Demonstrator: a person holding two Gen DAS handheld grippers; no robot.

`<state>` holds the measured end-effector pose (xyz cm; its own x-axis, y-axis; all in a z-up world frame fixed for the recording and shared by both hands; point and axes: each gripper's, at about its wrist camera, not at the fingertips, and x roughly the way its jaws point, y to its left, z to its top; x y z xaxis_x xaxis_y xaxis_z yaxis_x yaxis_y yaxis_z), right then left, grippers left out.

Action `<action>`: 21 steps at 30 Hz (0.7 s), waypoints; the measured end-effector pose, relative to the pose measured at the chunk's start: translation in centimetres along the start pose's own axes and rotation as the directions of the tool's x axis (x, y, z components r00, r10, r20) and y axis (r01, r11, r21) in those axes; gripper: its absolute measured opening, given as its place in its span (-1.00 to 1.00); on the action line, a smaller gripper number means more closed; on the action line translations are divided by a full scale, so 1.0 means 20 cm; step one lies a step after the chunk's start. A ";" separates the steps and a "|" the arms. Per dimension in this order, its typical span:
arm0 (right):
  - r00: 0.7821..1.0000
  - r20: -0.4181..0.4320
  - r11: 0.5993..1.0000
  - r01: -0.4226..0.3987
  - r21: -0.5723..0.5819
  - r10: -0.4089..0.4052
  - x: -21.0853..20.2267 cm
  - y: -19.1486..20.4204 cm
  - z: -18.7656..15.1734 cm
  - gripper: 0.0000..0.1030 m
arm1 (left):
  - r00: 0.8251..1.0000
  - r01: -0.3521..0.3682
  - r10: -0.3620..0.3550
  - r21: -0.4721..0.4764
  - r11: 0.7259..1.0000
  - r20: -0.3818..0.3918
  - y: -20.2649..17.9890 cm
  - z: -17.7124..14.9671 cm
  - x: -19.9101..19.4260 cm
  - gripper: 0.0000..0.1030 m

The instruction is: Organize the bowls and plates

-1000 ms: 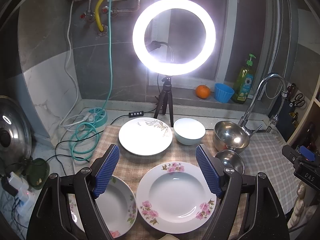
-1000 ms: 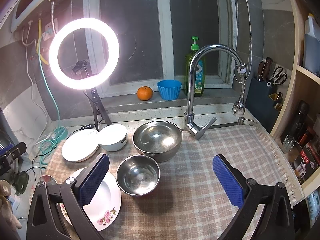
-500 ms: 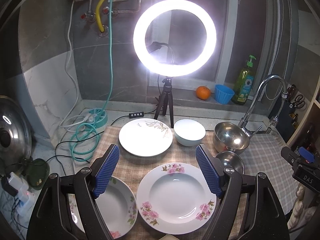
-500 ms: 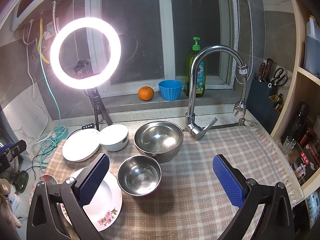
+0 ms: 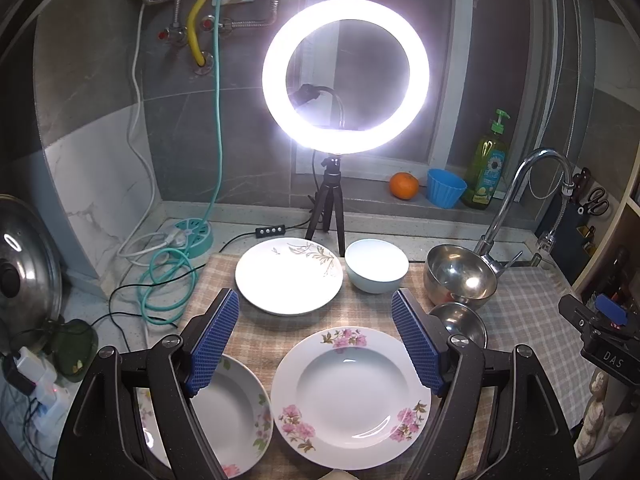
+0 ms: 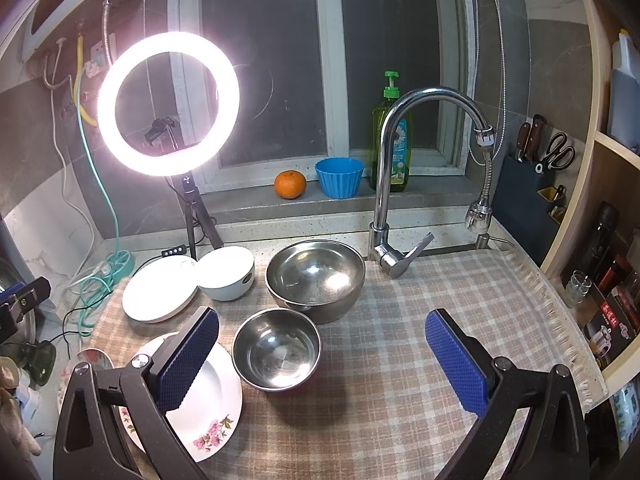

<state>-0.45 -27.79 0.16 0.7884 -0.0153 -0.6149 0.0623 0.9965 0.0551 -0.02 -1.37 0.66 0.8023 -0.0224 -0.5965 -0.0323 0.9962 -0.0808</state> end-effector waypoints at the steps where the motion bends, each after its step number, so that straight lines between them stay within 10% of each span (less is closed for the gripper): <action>1: 1.000 -0.002 1.000 -0.001 0.001 0.001 0.00 0.00 0.00 0.98 | 1.000 -0.001 0.001 0.002 1.000 0.001 0.00 0.00 0.00 0.53; 21: 1.000 -0.013 1.000 0.001 -0.002 -0.001 0.01 -0.01 -0.01 0.98 | 1.000 0.006 -0.006 0.012 1.000 0.003 -0.02 -0.01 0.00 0.53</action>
<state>-0.42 -27.97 -0.18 0.7803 -0.0154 -0.6252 0.0618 0.9967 0.0525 -0.13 -1.81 0.44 0.8041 -0.0286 -0.5937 -0.0202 0.9970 -0.0754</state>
